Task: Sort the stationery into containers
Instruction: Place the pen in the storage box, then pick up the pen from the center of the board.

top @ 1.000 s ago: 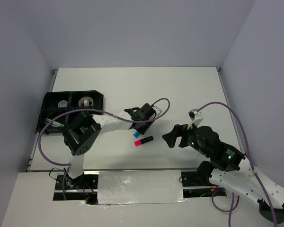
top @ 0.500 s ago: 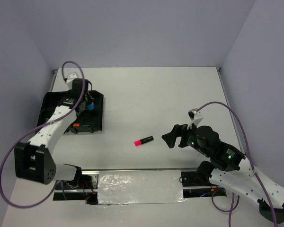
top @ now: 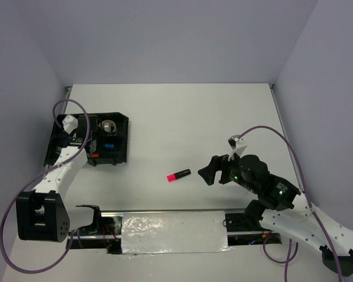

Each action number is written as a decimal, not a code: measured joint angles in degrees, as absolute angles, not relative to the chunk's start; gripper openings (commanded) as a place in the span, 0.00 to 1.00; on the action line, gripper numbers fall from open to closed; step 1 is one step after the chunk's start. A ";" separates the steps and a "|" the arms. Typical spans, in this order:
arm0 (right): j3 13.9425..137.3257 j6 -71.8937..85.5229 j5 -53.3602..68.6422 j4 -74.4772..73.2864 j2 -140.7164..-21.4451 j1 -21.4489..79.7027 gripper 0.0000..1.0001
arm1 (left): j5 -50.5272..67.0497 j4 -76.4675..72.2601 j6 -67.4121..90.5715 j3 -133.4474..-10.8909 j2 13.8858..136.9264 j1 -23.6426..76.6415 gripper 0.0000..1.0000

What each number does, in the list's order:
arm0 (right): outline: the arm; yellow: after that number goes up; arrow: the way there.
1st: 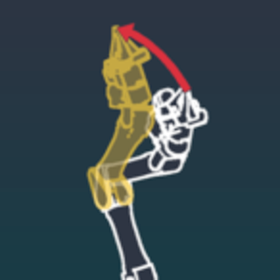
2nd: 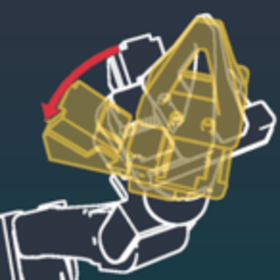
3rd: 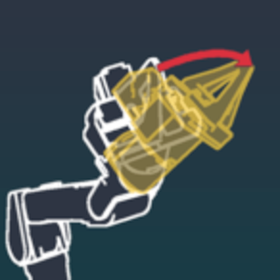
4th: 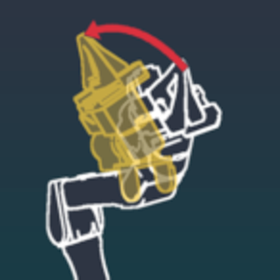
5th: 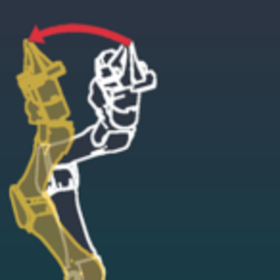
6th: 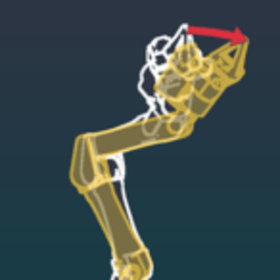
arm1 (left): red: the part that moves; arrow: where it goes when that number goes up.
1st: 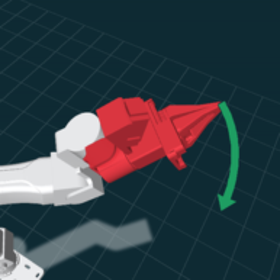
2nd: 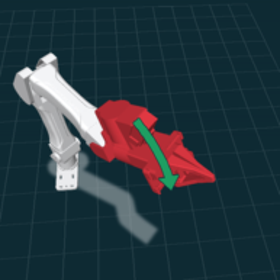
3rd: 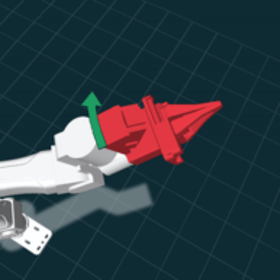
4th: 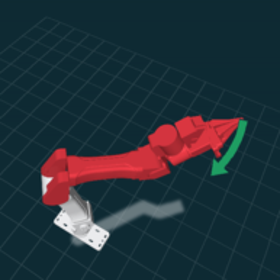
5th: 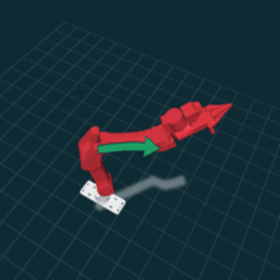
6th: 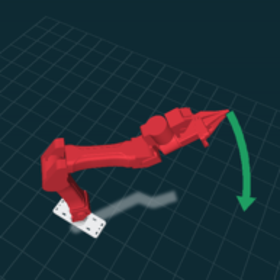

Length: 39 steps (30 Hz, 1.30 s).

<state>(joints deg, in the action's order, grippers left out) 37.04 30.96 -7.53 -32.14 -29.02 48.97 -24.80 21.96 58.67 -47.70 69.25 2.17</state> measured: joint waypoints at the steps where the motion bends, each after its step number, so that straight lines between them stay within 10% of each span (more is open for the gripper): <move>1: 37.01 30.81 -7.25 -32.10 -29.41 48.97 1.00 | -24.64 21.71 58.92 -47.33 69.23 1.56 0.85; 4: 36.95 30.50 -6.44 -31.48 -30.65 48.97 1.00 | -24.23 21.39 58.70 -46.72 69.19 0.40 0.99; 12: 36.95 30.41 -6.70 -30.52 -31.05 48.97 1.00 | -13.85 16.23 45.10 -49.52 67.77 3.31 0.99; 26: 39.35 31.16 -10.41 -34.35 -24.38 48.97 1.00 | -4.54 14.76 15.42 -59.11 89.47 52.69 0.96; 39: 39.33 30.22 -8.80 -34.65 -24.14 48.97 1.00 | -5.67 7.20 10.90 -52.62 95.24 54.63 0.88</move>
